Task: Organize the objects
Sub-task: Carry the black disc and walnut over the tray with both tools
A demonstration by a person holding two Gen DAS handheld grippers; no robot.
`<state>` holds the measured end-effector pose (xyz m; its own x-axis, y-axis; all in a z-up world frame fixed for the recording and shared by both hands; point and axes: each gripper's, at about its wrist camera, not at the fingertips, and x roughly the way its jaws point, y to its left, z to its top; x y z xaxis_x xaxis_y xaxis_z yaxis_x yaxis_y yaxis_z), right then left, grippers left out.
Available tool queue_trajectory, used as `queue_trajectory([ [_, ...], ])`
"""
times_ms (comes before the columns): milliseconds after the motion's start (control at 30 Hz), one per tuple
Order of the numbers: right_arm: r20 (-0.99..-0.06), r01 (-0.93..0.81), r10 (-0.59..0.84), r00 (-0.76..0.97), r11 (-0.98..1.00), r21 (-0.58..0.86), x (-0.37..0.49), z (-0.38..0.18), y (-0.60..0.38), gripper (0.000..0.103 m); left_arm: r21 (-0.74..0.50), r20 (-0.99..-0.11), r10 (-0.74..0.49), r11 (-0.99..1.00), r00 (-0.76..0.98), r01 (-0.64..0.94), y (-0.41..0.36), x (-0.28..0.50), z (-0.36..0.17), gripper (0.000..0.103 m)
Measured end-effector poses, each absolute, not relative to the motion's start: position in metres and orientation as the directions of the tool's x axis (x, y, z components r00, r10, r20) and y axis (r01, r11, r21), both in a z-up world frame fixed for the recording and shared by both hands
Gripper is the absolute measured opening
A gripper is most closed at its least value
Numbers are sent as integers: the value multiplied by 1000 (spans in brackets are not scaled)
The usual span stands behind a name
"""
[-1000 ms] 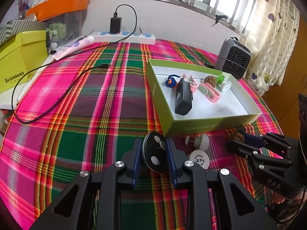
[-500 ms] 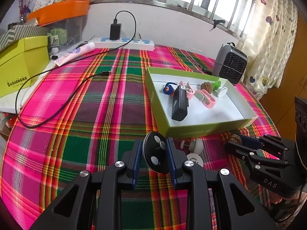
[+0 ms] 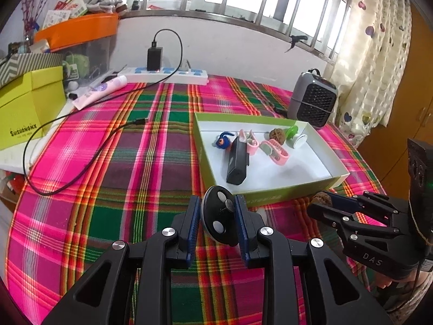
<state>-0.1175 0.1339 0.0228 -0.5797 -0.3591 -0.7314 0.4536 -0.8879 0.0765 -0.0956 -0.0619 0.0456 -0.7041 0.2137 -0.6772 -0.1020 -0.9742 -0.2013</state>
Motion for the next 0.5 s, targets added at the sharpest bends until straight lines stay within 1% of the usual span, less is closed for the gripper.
queue_trajectory([
  [500,-709,425,-346,-614,-902,72,-127,36,148,30,-216,-667,265,-963,-696,-159,-39,-110,52,23],
])
